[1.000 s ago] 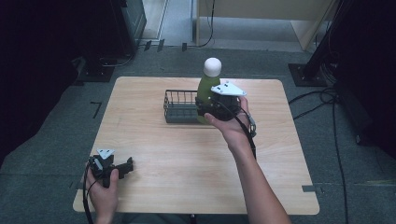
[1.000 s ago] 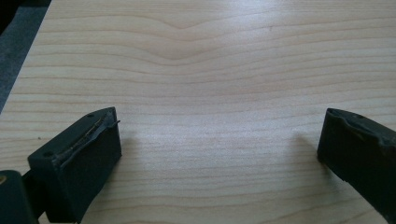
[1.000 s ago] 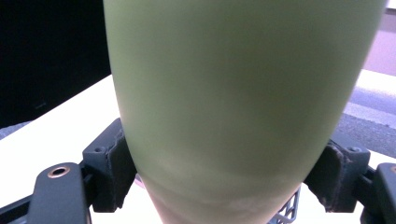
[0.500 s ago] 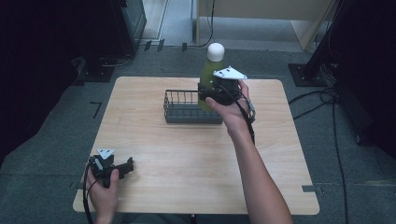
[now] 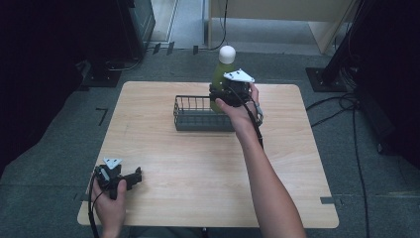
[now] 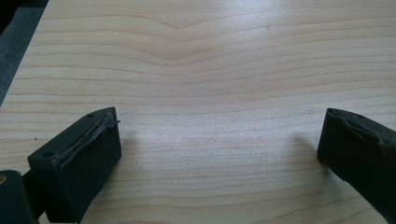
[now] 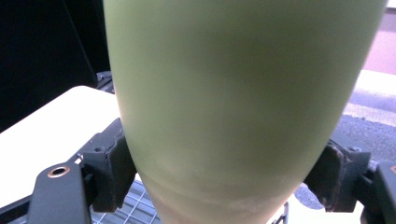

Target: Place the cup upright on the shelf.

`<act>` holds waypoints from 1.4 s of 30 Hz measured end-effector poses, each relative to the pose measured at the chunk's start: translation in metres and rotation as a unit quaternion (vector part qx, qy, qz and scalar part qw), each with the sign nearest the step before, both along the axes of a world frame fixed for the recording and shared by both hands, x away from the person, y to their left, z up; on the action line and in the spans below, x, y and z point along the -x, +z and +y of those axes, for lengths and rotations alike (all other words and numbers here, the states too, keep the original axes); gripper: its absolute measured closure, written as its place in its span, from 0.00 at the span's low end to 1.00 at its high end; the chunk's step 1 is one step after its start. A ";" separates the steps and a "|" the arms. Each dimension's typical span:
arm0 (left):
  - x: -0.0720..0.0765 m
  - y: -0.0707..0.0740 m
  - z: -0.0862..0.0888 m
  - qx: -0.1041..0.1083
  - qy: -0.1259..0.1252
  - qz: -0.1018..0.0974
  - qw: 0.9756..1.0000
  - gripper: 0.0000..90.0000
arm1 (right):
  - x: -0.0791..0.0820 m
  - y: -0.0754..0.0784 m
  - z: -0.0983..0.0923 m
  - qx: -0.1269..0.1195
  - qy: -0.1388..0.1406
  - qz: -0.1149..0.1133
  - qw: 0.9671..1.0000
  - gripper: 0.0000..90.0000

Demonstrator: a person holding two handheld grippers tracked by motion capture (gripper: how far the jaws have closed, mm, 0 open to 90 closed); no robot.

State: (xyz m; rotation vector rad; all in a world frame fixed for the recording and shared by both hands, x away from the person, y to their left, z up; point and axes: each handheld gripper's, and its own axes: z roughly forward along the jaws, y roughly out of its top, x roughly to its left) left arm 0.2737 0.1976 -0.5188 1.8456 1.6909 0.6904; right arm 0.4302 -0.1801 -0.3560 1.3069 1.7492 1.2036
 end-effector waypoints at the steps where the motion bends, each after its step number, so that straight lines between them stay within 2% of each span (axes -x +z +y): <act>1: 0.000 0.000 0.000 0.000 0.000 0.000 1.000 0.00 | -0.001 -0.002 0.000 0.003 0.000 0.003 1.000 0.23; 14: 0.000 0.000 0.000 0.000 0.000 0.000 1.000 0.00 | -0.014 -0.033 0.000 0.012 -0.004 0.042 0.999 0.23; 18: 0.000 0.000 0.000 0.000 0.000 0.000 1.000 0.00 | -0.015 -0.035 0.002 0.016 -0.001 0.038 0.999 0.23; 22: 0.000 0.000 0.000 0.000 0.000 0.000 1.000 0.00 | -0.015 -0.039 0.005 0.019 0.000 0.022 1.000 0.22; 31: 0.000 0.000 0.000 0.000 0.000 0.000 1.000 0.00 | -0.014 -0.047 0.002 0.003 0.005 -0.005 1.000 0.22; 38: 0.000 0.000 0.000 0.000 0.000 0.000 1.000 0.00 | -0.013 -0.049 0.000 -0.007 0.005 -0.004 1.000 0.22; 41: 0.000 0.000 0.000 0.000 0.000 0.000 1.000 0.00 | -0.014 -0.049 -0.001 -0.015 0.007 0.001 1.000 0.21; 42: 0.000 0.000 0.000 0.000 0.000 0.000 1.000 0.00 | -0.016 -0.049 -0.003 -0.024 0.013 0.011 1.000 0.20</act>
